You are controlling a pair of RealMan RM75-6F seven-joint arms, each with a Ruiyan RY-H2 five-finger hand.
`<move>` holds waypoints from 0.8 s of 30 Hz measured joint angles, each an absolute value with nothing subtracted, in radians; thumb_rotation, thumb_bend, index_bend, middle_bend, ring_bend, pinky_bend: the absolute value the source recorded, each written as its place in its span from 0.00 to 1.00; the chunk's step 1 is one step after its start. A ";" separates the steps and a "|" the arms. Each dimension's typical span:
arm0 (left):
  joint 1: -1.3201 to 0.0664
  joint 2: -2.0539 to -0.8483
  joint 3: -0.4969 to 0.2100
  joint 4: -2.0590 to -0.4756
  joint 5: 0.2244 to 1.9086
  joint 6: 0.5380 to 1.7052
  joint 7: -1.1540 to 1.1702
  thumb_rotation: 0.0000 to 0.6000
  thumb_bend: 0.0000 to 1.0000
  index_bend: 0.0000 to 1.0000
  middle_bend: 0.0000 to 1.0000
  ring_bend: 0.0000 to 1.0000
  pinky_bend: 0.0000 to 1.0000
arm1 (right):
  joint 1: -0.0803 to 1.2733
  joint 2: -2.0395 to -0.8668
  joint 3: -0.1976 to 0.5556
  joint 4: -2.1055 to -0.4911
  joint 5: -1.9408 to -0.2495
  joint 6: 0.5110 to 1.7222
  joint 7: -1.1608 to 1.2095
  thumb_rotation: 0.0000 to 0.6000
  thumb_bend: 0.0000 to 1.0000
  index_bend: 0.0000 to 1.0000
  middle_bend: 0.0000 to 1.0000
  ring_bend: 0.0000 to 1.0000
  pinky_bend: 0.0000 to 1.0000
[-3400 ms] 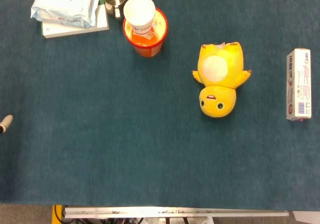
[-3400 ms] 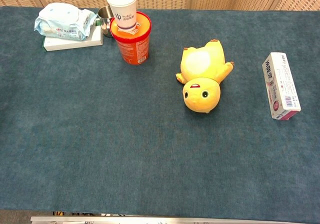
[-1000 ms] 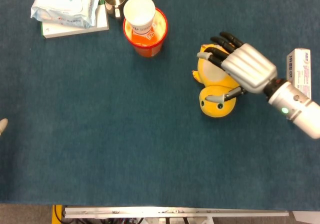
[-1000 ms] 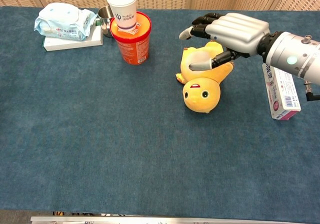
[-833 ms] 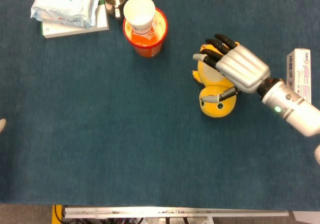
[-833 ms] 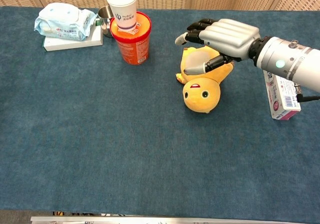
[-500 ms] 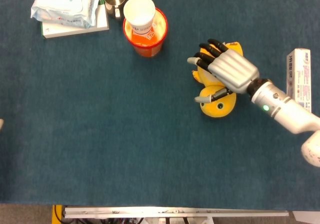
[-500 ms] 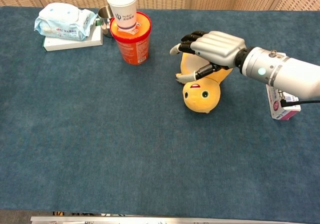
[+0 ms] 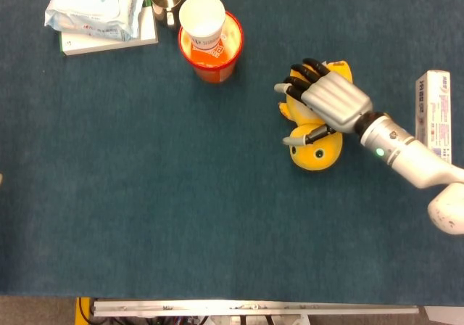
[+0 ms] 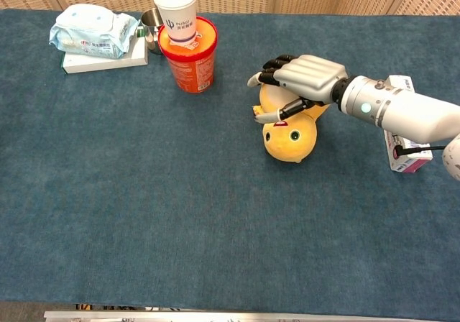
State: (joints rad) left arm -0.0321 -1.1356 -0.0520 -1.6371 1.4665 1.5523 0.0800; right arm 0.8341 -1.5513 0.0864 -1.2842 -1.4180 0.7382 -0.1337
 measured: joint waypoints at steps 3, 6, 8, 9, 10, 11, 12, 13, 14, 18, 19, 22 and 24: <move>-0.032 -1.136 -0.052 -1.636 1.465 1.550 0.079 1.00 0.15 0.09 0.04 0.01 0.03 | 0.838 -1.561 0.080 -1.265 -1.418 0.733 -0.136 0.06 0.00 0.17 0.18 0.00 0.00; -0.031 -1.137 -0.053 -1.633 1.463 1.551 0.076 1.00 0.15 0.09 0.04 0.01 0.03 | 0.841 -1.570 0.073 -1.246 -1.415 0.726 -0.143 0.06 0.00 0.17 0.18 0.00 0.00; -0.030 -1.137 -0.053 -1.631 1.463 1.551 0.074 1.00 0.15 0.09 0.04 0.01 0.03 | 0.842 -1.575 0.070 -1.237 -1.411 0.724 -0.148 0.06 0.00 0.17 0.18 0.00 0.00; -0.030 -1.137 -0.053 -1.631 1.463 1.551 0.074 1.00 0.15 0.09 0.04 0.01 0.03 | 0.842 -1.576 0.068 -1.235 -1.409 0.724 -0.149 0.06 0.00 0.17 0.18 0.00 0.00; -0.029 -1.137 -0.053 -1.631 1.463 1.551 0.073 1.00 0.15 0.09 0.04 0.01 0.03 | 0.842 -1.576 0.067 -1.234 -1.409 0.724 -0.149 0.06 0.00 0.17 0.18 0.00 0.00; -0.029 -1.136 -0.053 -1.631 1.464 1.551 0.072 1.00 0.15 0.09 0.04 0.01 0.03 | 0.840 -1.575 0.064 -1.233 -1.409 0.726 -0.151 0.06 0.00 0.17 0.18 0.00 0.00; -0.029 -1.136 -0.053 -1.631 1.464 1.551 0.072 1.00 0.15 0.08 0.04 0.01 0.03 | 0.839 -1.574 0.063 -1.233 -1.408 0.728 -0.153 0.06 0.00 0.17 0.18 0.00 0.00; -0.029 -1.136 -0.054 -1.631 1.464 1.551 0.072 1.00 0.15 0.08 0.04 0.01 0.03 | 0.837 -1.571 0.061 -1.233 -1.408 0.730 -0.154 0.06 0.00 0.17 0.18 0.00 0.00; -0.029 -1.136 -0.054 -1.630 1.463 1.551 0.072 1.00 0.15 0.08 0.04 0.01 0.03 | 0.834 -1.567 0.058 -1.234 -1.408 0.733 -0.156 0.06 0.00 0.17 0.18 0.00 0.00; -0.029 -1.137 -0.054 -1.629 1.463 1.550 0.072 1.00 0.15 0.08 0.04 0.01 0.03 | 0.821 -1.547 0.051 -1.246 -1.406 0.747 -0.160 0.06 0.00 0.17 0.18 0.00 0.00; -0.029 -1.137 -0.055 -1.629 1.464 1.550 0.072 1.00 0.15 0.08 0.04 0.01 0.03 | 0.818 -1.541 0.050 -1.250 -1.405 0.751 -0.162 0.06 0.00 0.17 0.18 0.00 0.00; -0.030 -1.138 -0.056 -1.630 1.464 1.549 0.073 1.00 0.15 0.08 0.04 0.01 0.03 | 0.808 -1.520 0.048 -1.270 -1.405 0.770 -0.167 0.06 0.00 0.17 0.18 0.00 0.00; -0.031 -1.139 -0.056 -1.630 1.465 1.549 0.074 1.00 0.15 0.08 0.04 0.01 0.03 | 0.803 -1.508 0.050 -1.284 -1.406 0.784 -0.170 0.06 0.00 0.17 0.18 0.00 0.00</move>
State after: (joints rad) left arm -0.0308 -1.1390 -0.0558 -1.6299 1.4652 1.5488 0.0736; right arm 0.8032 -1.5081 0.0497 -1.2839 -1.4057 0.7842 -0.1703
